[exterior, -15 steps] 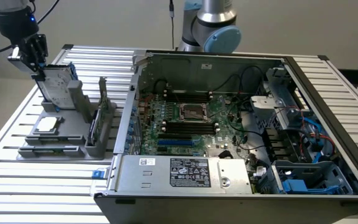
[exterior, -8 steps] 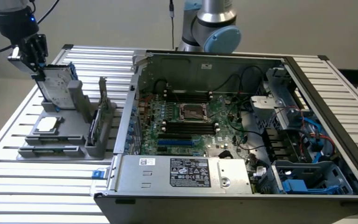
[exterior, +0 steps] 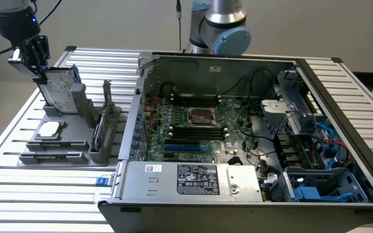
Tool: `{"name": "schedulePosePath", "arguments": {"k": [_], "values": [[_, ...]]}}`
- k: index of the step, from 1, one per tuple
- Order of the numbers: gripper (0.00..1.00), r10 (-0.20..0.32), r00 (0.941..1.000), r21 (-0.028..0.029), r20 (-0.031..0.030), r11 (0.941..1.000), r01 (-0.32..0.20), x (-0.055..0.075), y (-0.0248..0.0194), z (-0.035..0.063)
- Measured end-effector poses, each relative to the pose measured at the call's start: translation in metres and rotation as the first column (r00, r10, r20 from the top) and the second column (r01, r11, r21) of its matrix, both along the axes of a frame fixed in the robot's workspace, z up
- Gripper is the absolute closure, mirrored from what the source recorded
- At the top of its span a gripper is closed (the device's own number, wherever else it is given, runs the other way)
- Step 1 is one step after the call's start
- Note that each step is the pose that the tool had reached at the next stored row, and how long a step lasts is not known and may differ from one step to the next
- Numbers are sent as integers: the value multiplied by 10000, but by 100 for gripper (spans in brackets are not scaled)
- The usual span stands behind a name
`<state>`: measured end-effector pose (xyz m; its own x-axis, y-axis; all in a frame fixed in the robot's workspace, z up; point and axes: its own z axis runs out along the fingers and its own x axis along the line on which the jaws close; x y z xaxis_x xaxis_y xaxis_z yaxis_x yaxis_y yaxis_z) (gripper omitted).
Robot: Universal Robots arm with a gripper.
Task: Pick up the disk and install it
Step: 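Pick up the disk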
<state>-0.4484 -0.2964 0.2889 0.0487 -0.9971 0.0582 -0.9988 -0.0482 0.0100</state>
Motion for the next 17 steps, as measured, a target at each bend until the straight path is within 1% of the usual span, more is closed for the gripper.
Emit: {"name": "schedulePosePath", "arguments": {"k": [3, 5, 7, 11, 17], "values": [[67, 0, 10000, 1, 4, 10000, 0, 0, 0, 9], [67, 1, 10000, 1, 2, 10000, -1, 0, 0, 47], [67, 2, 10000, 0, -1, 10000, -2, 0, 0, 105], [67, 6, 10000, 0, -1, 10000, -6, 0, 0, 253], [67, 12, 10000, 0, 0, 10000, -12, 0, 2, 527]]}}
